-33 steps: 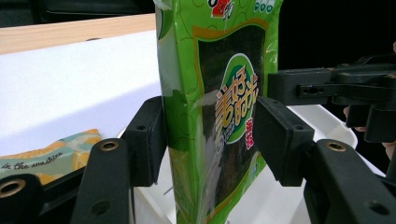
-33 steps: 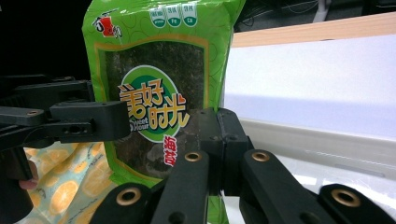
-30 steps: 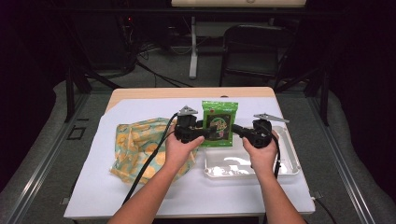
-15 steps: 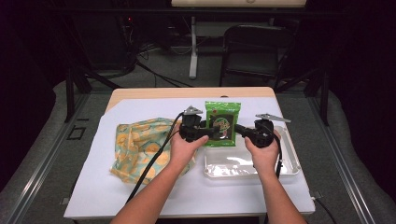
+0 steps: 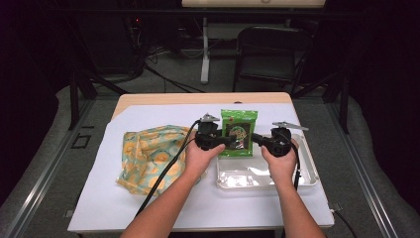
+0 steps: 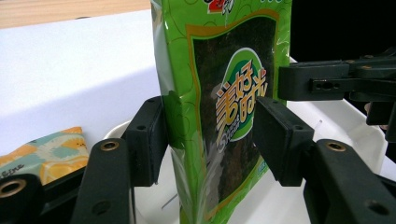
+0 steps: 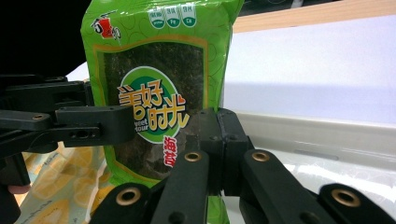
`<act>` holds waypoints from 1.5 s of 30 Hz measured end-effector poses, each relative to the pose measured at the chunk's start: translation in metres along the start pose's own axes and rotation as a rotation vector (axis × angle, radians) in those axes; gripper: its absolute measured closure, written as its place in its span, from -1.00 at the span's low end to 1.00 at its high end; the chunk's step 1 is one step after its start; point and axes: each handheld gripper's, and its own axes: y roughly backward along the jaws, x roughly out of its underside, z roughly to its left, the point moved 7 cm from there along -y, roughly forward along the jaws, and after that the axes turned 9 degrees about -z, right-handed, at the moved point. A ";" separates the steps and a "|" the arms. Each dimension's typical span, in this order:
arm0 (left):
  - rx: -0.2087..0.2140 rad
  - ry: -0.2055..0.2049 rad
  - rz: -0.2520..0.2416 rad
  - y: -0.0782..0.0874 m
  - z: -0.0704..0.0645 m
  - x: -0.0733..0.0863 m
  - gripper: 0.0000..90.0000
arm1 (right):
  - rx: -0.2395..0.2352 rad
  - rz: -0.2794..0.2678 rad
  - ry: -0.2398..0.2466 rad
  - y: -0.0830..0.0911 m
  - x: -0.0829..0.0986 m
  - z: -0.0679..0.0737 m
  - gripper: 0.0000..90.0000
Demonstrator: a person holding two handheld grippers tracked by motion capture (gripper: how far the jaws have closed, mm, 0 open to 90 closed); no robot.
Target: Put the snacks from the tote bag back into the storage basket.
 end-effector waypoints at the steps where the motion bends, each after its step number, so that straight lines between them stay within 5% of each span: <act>1: -0.003 0.003 -0.006 -0.001 0.000 0.000 0.02 | -0.001 0.002 0.003 0.000 0.000 -0.001 1.00; 37: -0.057 0.065 0.116 -0.027 0.019 0.024 0.02 | 0.054 0.075 0.021 -0.022 0.019 -0.014 1.00; 45: -0.087 0.047 0.135 -0.024 0.021 0.025 0.00 | 0.059 0.078 0.040 -0.024 0.022 -0.012 1.00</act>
